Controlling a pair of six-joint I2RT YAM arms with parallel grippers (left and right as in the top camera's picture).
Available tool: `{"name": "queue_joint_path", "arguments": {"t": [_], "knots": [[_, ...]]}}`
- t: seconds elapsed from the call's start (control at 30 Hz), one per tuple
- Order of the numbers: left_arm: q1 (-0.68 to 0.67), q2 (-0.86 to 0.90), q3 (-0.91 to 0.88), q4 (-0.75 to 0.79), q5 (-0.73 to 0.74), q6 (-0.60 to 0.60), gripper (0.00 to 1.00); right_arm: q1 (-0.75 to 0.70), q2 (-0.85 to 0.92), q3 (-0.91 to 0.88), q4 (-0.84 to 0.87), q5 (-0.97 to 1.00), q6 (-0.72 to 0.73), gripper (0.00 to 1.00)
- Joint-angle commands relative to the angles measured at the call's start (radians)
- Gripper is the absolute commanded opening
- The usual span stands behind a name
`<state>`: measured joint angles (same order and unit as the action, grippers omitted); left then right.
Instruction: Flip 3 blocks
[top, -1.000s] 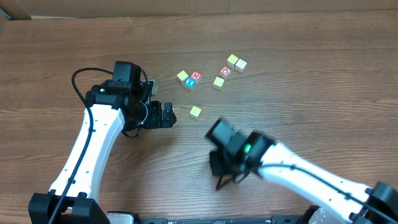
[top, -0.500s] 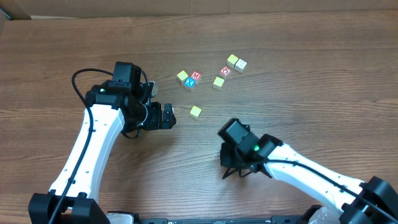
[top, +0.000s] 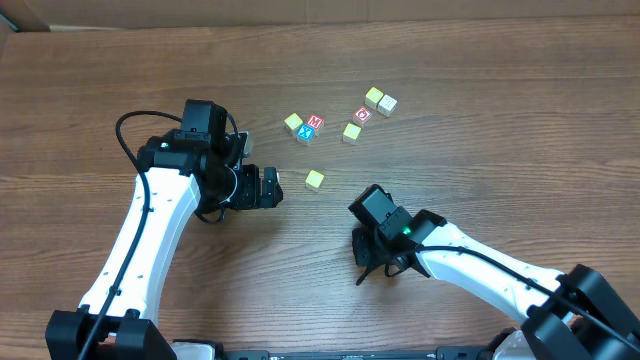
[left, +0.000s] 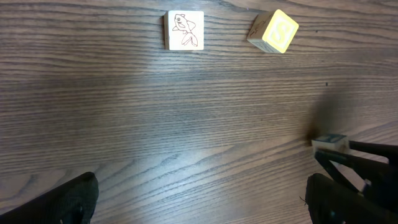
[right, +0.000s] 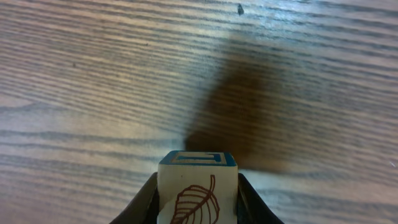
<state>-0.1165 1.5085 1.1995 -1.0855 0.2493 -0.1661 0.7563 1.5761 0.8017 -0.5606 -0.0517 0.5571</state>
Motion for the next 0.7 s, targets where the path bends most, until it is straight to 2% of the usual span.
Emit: {"name": "queue_joint_path", "arguments": {"t": [0.0, 0.13, 0.33, 0.67], "knots": [[-0.002, 0.008, 0.019, -0.003, -0.006, -0.006, 1.0, 0.006, 0.017, 0.002, 0.018, 0.006, 0.022, 0.05], [-0.002, 0.008, 0.019, -0.003, -0.006, -0.006, 1.0, 0.006, 0.024, 0.002, 0.033, 0.006, 0.023, 0.05], [-0.002, 0.008, 0.019, -0.004, -0.006, -0.005, 1.0, 0.006, 0.057, 0.002, 0.035, 0.005, 0.023, 0.15], [-0.002, 0.008, 0.019, -0.004, -0.006, -0.005, 1.0, 0.006, 0.061, 0.003, 0.04, -0.021, 0.046, 0.22]]}}
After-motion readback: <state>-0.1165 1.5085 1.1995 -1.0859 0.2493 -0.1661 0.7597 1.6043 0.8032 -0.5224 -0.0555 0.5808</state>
